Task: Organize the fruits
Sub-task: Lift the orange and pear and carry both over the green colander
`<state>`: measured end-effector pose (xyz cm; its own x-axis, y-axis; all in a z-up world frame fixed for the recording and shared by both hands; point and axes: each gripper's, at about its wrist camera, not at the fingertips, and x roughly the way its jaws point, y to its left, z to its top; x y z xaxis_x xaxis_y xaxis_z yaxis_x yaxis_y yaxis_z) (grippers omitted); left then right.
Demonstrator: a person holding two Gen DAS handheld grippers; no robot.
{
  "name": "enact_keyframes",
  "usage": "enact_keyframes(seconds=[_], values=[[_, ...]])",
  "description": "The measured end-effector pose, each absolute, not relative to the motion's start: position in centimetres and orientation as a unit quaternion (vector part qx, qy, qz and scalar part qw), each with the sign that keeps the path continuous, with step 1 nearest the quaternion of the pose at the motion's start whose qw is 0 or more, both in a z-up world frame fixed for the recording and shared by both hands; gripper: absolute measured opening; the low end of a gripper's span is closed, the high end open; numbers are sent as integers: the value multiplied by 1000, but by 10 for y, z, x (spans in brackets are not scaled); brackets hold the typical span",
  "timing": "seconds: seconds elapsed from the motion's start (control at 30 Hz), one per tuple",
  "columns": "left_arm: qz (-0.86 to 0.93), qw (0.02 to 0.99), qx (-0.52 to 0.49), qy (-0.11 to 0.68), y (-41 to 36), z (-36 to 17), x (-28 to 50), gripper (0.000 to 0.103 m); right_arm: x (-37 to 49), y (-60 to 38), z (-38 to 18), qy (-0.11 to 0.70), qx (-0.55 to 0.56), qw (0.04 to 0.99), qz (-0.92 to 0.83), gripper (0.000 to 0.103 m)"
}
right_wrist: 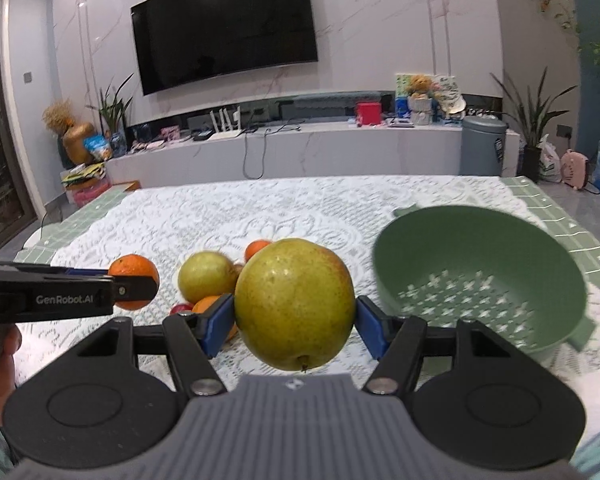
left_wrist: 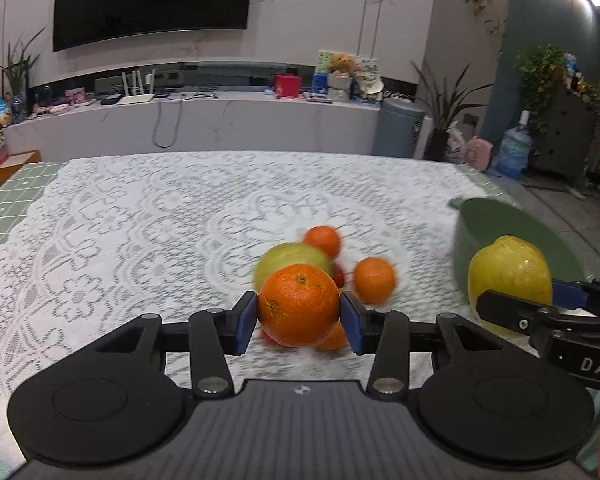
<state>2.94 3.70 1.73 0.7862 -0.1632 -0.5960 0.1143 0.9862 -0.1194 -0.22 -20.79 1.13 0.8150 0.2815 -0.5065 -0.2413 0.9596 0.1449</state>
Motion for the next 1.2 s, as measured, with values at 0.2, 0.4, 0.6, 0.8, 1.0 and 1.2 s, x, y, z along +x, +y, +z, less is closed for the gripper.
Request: enact_keyframes(seconds=[0.2,0.4,0.6,0.8,1.0,1.2], values=[[-118,941,-43,314,12,38,33,51,-2,-234,33,269,42,956,107,63],[-168,933,-17,317,-30,56,46,51,2,-265,50,269,37,959,83,63],[-219,918,0,330,-72,65,69,51,18,-296,61,294,10,954,57,63],[-257,896,29,360,-113,64,95,50,42,-320,57,328,-21,944,39,63],[-283,873,68,391,-142,54,121,50,72,-325,48,364,-66,927,57,63],[-286,850,127,423,-160,44,143,50,98,-323,30,406,-99,905,81,63]])
